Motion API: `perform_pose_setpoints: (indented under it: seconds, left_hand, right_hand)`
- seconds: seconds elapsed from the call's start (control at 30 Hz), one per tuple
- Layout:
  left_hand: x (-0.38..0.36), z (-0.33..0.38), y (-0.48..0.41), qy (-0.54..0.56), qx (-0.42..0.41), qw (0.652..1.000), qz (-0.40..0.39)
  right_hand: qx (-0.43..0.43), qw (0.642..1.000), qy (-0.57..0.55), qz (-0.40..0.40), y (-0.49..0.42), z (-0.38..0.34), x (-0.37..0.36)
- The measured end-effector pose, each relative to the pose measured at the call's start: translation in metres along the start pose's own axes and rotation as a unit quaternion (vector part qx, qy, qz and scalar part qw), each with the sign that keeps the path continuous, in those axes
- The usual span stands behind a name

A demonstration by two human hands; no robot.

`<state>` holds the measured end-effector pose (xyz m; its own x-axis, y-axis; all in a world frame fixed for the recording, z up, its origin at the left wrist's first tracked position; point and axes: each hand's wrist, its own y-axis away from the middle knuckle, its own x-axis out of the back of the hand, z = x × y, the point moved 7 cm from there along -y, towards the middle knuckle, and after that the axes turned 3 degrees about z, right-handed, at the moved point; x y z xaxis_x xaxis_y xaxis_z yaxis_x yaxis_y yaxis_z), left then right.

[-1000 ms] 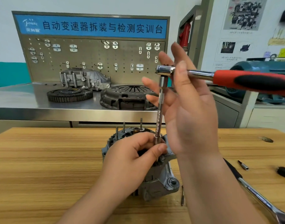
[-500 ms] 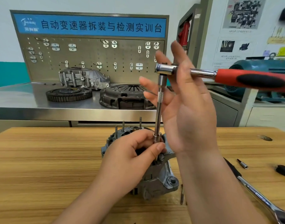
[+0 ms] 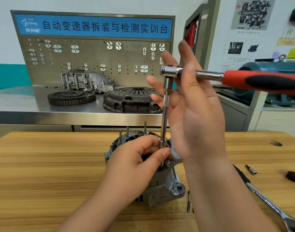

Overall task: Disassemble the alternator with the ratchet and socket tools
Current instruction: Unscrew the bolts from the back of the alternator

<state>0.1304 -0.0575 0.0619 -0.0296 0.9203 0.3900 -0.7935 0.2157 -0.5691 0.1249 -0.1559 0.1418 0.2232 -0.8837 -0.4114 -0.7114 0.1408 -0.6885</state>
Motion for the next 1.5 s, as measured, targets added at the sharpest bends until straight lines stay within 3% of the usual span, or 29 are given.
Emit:
perform_pose_setpoints:
  seconds: [0.17, 0.4, 0.57, 0.67, 0.9, 1.17, 1.4, 1.5]
  left_hand:
    - [-0.002, 0.004, 0.001, -0.039, -0.021, 0.999, -0.011]
    - [-0.001, -0.001, 0.001, -0.02, 0.023, 0.999, 0.013]
    - [0.0, 0.004, 0.002, -0.02, -0.015, 1.0, -0.003]
    - [-0.001, 0.006, 0.003, -0.029, -0.02, 0.999, -0.013]
    - [0.001, -0.003, 0.002, 0.003, 0.023, 1.0, 0.022]
    - [-0.005, 0.001, 0.004, -0.028, -0.012, 1.0, -0.002]
    - [-0.003, -0.004, 0.002, -0.018, 0.03, 0.999, 0.031]
    - [-0.002, -0.004, 0.002, -0.027, 0.023, 0.999, 0.028]
  right_hand:
    - [-0.109, 0.993, -0.05, -0.013, 0.001, 0.013, 0.001]
    - [0.059, 0.995, 0.079, -0.023, 0.003, -0.008, -0.005]
    - [-0.035, 0.999, -0.03, -0.018, 0.001, 0.005, -0.003]
    - [-0.085, 0.996, -0.025, -0.02, 0.001, 0.012, 0.001]
    - [0.041, 0.999, 0.018, -0.01, 0.002, -0.004, -0.004]
    - [-0.059, 0.998, -0.013, -0.023, 0.001, 0.011, -0.001]
    - [0.078, 0.996, 0.049, 0.016, 0.004, -0.008, -0.002]
    - [0.05, 0.999, 0.022, 0.003, 0.003, -0.005, -0.002]
